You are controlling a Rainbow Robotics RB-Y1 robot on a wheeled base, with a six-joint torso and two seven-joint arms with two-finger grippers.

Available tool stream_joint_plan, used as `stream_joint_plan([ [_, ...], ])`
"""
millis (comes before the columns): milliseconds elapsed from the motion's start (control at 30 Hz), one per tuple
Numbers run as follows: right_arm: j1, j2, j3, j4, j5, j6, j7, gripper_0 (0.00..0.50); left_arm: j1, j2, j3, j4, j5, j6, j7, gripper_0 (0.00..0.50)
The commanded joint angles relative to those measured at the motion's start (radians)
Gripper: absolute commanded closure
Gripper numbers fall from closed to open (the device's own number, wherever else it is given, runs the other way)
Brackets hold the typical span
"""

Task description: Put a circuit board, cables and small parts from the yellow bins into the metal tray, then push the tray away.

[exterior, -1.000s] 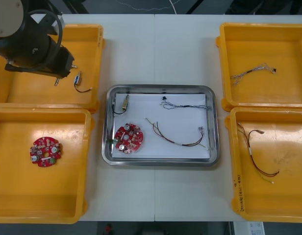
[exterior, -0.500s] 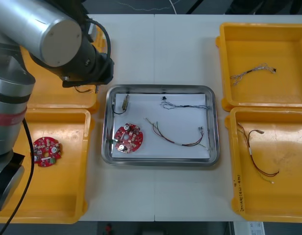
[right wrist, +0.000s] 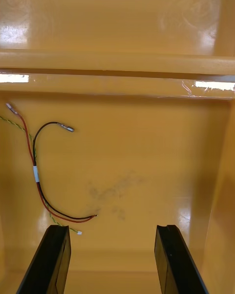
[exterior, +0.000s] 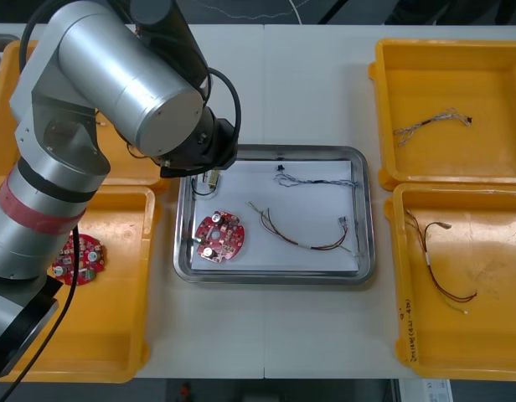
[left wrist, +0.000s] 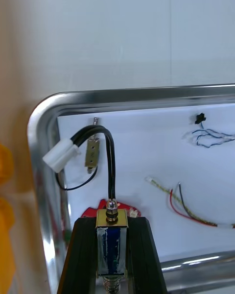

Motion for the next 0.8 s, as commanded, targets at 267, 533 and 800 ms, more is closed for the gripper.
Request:
stream_joint_plan([
  [267,0.016,0.003,-0.016,-0.029,-0.002,0.003,-0.026,0.000,-0.017,-0.027,-0.123,0.153,-0.033,-0.204,0.110,0.499],
  [533,0.018,0.003,-0.014,-0.029,-0.004,0.003,-0.026,0.000,-0.017,-0.032,-0.181,0.255,-0.057,-0.355,0.130,0.499],
  [800,0.018,0.003,-0.014,-0.029,-0.002,0.003,-0.027,0.000,-0.017,-0.033,-0.198,0.312,-0.056,-0.428,0.144,0.499],
])
